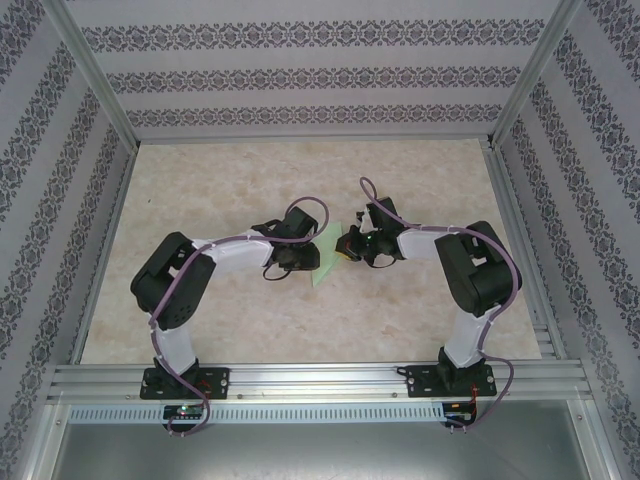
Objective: Fold a paper plane with a square sheet of paper (pick it up from the middle)
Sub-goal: Fourth fold the wing at the center of the table.
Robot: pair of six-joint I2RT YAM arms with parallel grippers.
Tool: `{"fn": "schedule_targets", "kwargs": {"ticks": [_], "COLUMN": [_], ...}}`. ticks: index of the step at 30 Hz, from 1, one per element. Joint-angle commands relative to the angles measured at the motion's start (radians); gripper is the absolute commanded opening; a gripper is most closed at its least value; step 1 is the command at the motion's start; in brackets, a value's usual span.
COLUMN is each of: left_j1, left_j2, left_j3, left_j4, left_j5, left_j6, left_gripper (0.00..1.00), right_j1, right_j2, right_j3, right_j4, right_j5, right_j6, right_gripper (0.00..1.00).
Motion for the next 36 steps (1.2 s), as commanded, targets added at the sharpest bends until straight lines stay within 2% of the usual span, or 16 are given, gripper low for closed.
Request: {"fn": "schedule_targets", "kwargs": {"ticks": [1, 8, 13, 19, 26, 28, 32, 36], "left_j1": [0.013, 0.013, 0.013, 0.014, 0.013, 0.012, 0.0, -0.004], "left_j2": [-0.099, -0.227, -0.295, -0.347, -0.299, -0.258, -0.208, -0.148], "left_j3": [-0.001, -0.028, -0.053, -0.127, -0.238, -0.238, -0.26, -0.243], "left_j4": [-0.044, 0.022, 0.095, 0.226, 0.446, 0.476, 0.571, 0.584], "left_j5": [-0.037, -0.015, 0.024, 0.092, 0.176, 0.207, 0.204, 0.187], "left_j6": [0.042, 0.139, 0.221, 0.307, 0.442, 0.49, 0.563, 0.649], "left_gripper": [0.39, 0.66, 0.72, 0.79, 0.78, 0.74, 0.73, 0.69], "right_j1": [0.014, 0.057, 0.121, 0.172, 0.173, 0.173, 0.17, 0.166], "right_j2": [-0.098, -0.283, -0.358, -0.406, -0.354, -0.333, -0.291, -0.249], "right_j3": [-0.002, 0.007, 0.047, 0.088, 0.059, 0.056, 0.059, 0.06], "right_j4": [-0.007, -0.168, -0.285, -0.34, -0.292, -0.275, -0.251, -0.223], "right_j5": [0.066, 0.284, 0.474, 0.618, 0.618, 0.608, 0.569, 0.526], "right_j6": [-0.002, 0.025, 0.097, 0.184, 0.321, 0.352, 0.403, 0.442], "right_gripper": [0.01, 0.0, 0.0, 0.02, 0.03, 0.02, 0.02, 0.02]}}
